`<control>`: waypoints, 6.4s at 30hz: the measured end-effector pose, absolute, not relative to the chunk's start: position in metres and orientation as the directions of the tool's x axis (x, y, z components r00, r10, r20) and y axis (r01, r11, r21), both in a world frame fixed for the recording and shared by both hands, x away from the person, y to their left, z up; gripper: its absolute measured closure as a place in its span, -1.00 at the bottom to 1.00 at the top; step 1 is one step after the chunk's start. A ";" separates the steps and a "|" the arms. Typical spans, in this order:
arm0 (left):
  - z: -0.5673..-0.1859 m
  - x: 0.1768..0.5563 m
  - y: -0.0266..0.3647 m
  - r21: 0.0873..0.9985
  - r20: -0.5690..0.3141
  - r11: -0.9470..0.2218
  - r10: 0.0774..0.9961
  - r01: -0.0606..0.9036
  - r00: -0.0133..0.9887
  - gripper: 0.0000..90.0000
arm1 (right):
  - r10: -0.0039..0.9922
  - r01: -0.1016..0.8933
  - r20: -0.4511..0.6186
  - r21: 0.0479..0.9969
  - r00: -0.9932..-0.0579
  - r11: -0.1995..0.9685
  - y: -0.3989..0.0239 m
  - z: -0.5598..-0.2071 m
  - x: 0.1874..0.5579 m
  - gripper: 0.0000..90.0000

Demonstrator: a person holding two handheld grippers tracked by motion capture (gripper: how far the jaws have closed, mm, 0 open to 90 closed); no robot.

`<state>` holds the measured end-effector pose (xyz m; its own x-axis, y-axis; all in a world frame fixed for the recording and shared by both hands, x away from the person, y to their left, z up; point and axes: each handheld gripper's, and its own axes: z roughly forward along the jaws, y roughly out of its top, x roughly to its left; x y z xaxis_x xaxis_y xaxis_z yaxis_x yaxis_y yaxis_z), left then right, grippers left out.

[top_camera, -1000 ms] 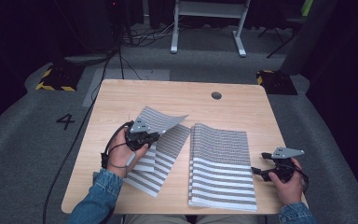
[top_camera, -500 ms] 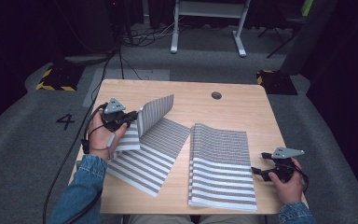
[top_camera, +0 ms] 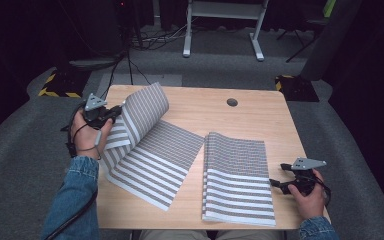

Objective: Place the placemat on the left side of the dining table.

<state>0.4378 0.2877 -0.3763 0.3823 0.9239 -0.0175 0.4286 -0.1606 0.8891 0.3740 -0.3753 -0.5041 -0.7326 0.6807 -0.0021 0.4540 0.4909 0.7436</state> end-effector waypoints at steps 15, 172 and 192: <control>-0.369 0.388 0.306 0.915 -0.009 -0.085 0.973 0.395 0.230 -0.15 | 0.681 0.454 -0.003 0.744 -0.732 0.491 -0.375 -0.504 0.374 -0.66; -0.485 0.250 0.225 0.547 -0.036 -0.226 0.955 0.806 0.293 -0.34 | 0.678 0.453 -0.001 0.743 -0.735 0.492 -0.375 -0.504 0.374 -0.66; -0.438 0.287 0.231 0.603 0.016 -0.386 0.881 0.698 0.474 0.89 | 0.675 0.452 -0.002 0.740 -0.738 0.497 -0.375 -0.504 0.374 -0.66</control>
